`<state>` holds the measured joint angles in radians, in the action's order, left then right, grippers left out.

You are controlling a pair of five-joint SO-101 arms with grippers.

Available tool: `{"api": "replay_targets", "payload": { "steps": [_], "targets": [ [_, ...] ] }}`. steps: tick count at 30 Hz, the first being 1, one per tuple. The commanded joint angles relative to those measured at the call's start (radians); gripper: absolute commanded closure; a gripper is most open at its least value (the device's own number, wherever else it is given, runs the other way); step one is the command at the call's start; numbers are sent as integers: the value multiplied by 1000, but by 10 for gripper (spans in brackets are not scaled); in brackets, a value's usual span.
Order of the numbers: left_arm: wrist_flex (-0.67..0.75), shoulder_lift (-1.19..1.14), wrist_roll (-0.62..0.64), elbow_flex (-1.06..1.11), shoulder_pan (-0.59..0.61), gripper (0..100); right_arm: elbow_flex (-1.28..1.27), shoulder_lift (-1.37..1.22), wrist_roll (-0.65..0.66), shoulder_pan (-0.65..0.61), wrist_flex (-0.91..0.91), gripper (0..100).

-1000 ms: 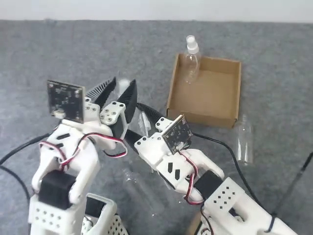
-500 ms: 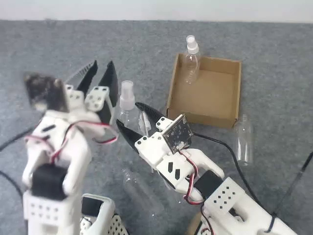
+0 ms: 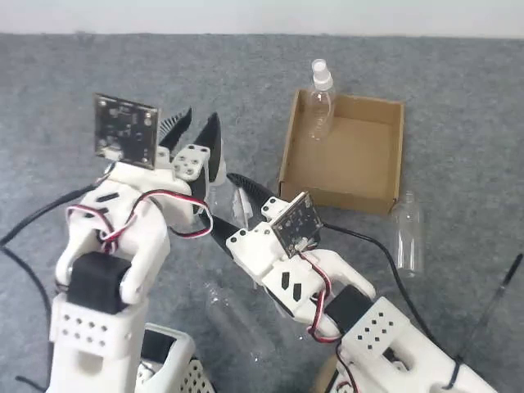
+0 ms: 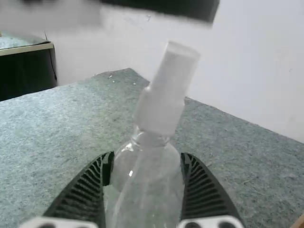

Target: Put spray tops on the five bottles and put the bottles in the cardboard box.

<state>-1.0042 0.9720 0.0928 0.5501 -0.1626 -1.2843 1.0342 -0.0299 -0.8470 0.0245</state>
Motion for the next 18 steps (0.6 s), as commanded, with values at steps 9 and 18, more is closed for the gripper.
{"api": "replay_targets", "payload": {
  "steps": [9,18],
  "targets": [
    [-48,92,-8,48,44,899,11,25,-8,13,-24,992],
    [-41,190,-11,139,52,899,12,25,-8,13,-24,992]
  ]
}}
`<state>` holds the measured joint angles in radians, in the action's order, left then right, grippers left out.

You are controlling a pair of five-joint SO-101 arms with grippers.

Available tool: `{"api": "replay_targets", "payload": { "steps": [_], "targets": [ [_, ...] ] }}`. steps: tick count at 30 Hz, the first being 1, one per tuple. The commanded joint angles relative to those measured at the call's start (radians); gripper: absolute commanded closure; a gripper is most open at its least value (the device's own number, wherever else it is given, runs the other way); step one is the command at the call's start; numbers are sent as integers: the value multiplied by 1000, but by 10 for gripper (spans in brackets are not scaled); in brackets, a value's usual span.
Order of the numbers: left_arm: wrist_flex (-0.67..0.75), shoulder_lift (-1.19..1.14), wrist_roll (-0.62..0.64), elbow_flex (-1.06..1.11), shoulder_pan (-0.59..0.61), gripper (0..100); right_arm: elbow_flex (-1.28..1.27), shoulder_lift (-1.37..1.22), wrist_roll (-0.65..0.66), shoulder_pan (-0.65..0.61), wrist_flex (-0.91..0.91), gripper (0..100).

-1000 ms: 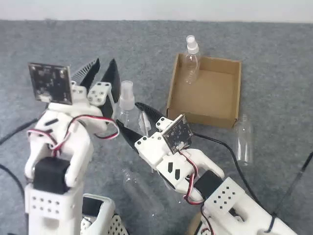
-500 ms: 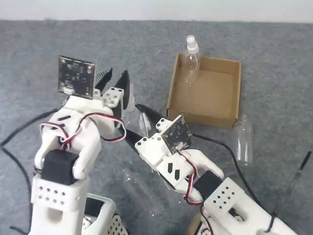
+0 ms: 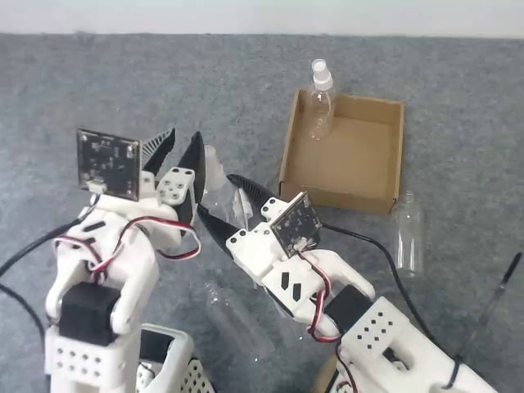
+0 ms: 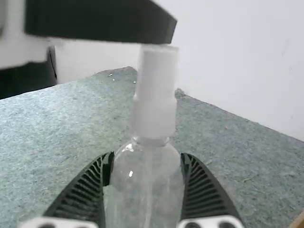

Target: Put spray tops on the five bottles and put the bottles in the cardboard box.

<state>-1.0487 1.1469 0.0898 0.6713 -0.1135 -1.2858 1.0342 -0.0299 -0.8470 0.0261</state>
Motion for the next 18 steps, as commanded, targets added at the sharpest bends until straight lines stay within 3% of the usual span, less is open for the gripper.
{"api": "replay_targets", "payload": {
  "steps": [1,11,18],
  "targets": [
    [2,17,-8,19,3,899,14,25,-8,13,-25,992],
    [-2,18,-6,-140,78,894,15,27,-6,19,-19,992],
    [-2,101,0,-73,172,823,63,25,-6,134,-8,992]
  ]
}}
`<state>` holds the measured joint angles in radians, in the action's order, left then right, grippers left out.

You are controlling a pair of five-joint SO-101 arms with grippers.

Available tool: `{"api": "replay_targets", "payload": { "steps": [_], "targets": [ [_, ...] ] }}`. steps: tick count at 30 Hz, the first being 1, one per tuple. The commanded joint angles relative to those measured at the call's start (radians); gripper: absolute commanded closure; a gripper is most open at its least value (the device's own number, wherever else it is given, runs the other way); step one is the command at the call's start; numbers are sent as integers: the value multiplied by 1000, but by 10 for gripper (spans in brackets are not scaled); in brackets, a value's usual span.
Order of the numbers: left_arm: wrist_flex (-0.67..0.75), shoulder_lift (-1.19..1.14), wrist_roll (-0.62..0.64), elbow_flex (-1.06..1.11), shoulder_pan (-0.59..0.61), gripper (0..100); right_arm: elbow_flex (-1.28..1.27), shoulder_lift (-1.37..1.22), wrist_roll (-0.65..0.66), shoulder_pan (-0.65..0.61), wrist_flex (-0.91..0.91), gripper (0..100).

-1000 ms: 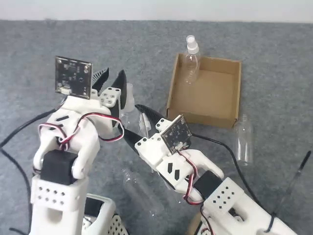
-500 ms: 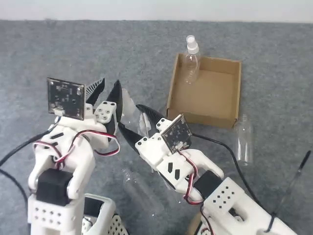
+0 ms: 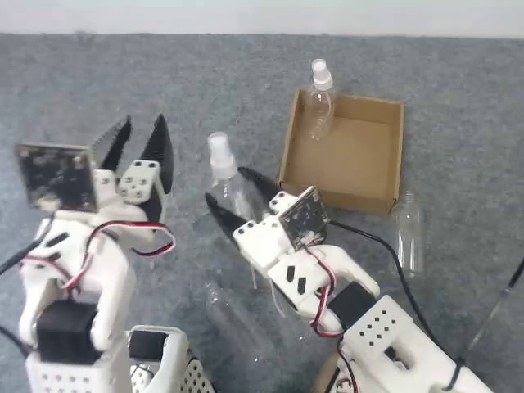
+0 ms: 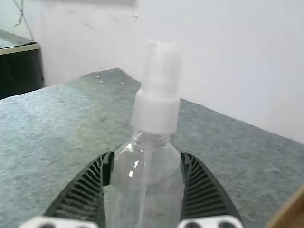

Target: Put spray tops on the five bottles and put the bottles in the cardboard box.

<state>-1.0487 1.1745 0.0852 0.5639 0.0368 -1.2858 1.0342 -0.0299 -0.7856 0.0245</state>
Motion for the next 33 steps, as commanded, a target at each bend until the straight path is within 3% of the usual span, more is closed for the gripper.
{"api": "replay_targets", "payload": {
  "steps": [1,6,12,22,27,33],
  "targets": [
    [-2,103,5,77,21,818,87,25,-6,94,19,992],
    [37,253,0,354,-3,816,302,21,-6,171,225,992],
    [126,400,0,645,-167,815,549,-162,-6,171,378,992],
    [135,555,-2,797,-226,752,802,-532,-11,111,475,992],
    [157,560,-3,817,-222,752,867,-521,-6,36,591,992],
    [157,560,-3,819,-222,753,872,-461,-5,35,667,992]
  ]
}}
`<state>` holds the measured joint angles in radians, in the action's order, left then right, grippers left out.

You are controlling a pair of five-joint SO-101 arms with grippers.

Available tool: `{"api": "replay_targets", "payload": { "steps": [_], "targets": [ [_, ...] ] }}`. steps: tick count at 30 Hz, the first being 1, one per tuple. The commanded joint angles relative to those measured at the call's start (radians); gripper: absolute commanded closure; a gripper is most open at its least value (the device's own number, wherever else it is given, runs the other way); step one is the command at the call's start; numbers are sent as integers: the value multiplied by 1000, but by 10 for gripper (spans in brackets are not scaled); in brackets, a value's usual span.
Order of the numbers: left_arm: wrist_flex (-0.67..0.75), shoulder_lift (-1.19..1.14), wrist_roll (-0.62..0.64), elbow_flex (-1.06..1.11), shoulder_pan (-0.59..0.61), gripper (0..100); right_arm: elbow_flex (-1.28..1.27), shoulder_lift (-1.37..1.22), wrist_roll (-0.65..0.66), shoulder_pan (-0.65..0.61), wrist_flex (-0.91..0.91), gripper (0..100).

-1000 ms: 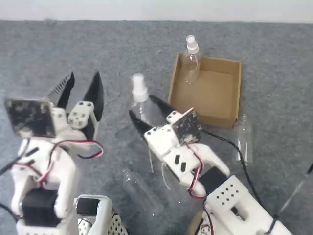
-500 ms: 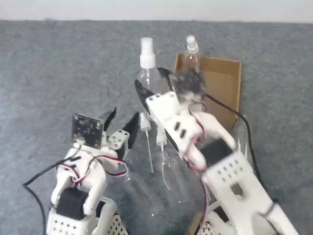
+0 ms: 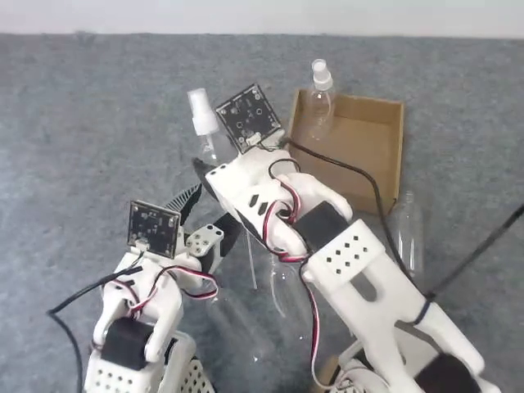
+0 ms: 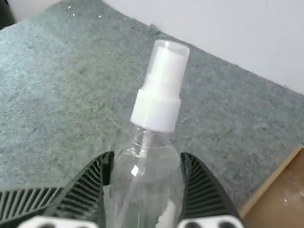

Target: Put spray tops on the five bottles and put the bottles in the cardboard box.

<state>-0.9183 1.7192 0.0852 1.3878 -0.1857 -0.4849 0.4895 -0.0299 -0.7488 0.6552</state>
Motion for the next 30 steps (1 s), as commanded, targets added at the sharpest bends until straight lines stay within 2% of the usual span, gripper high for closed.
{"api": "replay_targets", "payload": {
  "steps": [1,12,16,25,30],
  "targets": [
    [26,15,-5,-5,0,753,71,91,-5,-2,48,992],
    [32,15,-37,15,0,754,69,174,3,-1,142,992],
    [31,15,-37,15,0,754,69,191,92,48,150,992],
    [26,20,-37,16,-3,754,75,219,204,315,131,992],
    [40,20,-38,38,-6,754,37,171,219,521,-35,992]
  ]
}}
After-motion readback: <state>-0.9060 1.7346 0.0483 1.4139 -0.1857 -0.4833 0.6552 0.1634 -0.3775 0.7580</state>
